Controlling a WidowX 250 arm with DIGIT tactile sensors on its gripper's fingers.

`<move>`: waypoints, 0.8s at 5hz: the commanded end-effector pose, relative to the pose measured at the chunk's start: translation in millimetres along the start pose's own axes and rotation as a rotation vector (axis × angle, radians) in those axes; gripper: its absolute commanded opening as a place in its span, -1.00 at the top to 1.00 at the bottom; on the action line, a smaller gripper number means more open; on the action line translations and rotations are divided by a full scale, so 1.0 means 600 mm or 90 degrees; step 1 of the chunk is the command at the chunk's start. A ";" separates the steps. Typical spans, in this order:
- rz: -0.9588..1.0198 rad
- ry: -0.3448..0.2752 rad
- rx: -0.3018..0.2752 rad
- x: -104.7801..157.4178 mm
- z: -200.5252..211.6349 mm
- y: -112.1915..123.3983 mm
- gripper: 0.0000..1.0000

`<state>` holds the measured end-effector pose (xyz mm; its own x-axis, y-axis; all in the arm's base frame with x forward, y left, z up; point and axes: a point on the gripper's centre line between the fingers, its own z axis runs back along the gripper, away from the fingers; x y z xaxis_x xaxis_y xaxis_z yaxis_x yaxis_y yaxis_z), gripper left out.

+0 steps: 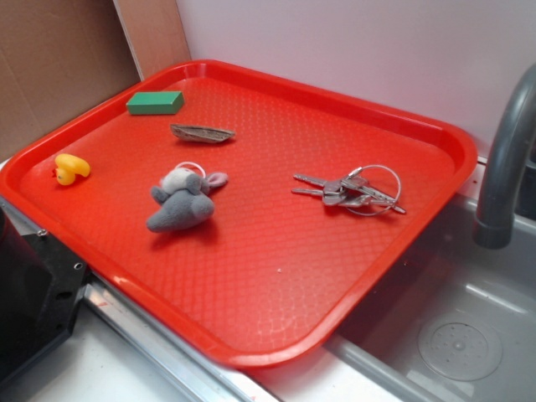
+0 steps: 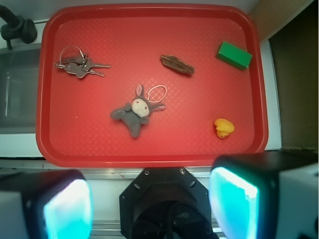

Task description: Grab the yellow duck.

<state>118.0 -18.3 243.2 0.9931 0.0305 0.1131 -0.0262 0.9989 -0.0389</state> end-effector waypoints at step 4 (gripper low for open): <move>0.012 0.041 -0.007 0.002 -0.023 -0.001 -1.00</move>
<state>119.5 -19.4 226.2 0.9984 0.0483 0.0295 -0.0468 0.9976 -0.0502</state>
